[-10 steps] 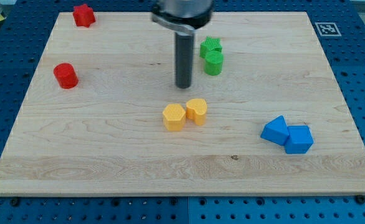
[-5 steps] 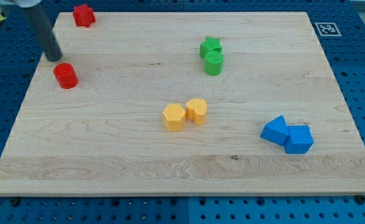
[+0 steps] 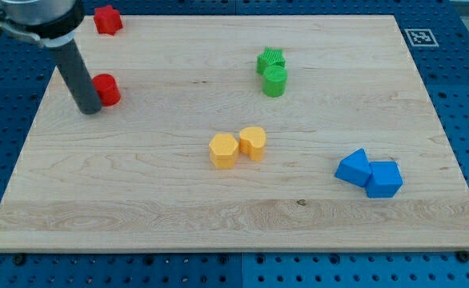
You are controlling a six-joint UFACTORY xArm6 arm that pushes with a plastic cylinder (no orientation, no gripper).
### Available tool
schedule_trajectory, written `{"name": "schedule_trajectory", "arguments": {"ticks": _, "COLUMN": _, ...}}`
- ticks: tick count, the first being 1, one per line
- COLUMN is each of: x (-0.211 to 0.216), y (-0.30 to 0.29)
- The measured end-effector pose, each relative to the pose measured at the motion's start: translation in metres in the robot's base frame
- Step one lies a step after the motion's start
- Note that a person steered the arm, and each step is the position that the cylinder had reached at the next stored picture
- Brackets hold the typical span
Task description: Move the red circle parallel to the green circle
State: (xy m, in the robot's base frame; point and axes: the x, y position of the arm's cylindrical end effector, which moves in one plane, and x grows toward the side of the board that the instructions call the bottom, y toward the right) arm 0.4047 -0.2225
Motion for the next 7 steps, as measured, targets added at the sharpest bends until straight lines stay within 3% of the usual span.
{"name": "schedule_trajectory", "arguments": {"ticks": 1, "x": -0.025, "y": -0.009}}
{"name": "schedule_trajectory", "arguments": {"ticks": 4, "x": -0.025, "y": 0.027}}
{"name": "schedule_trajectory", "arguments": {"ticks": 6, "x": -0.035, "y": -0.018}}
{"name": "schedule_trajectory", "arguments": {"ticks": 7, "x": -0.049, "y": -0.013}}
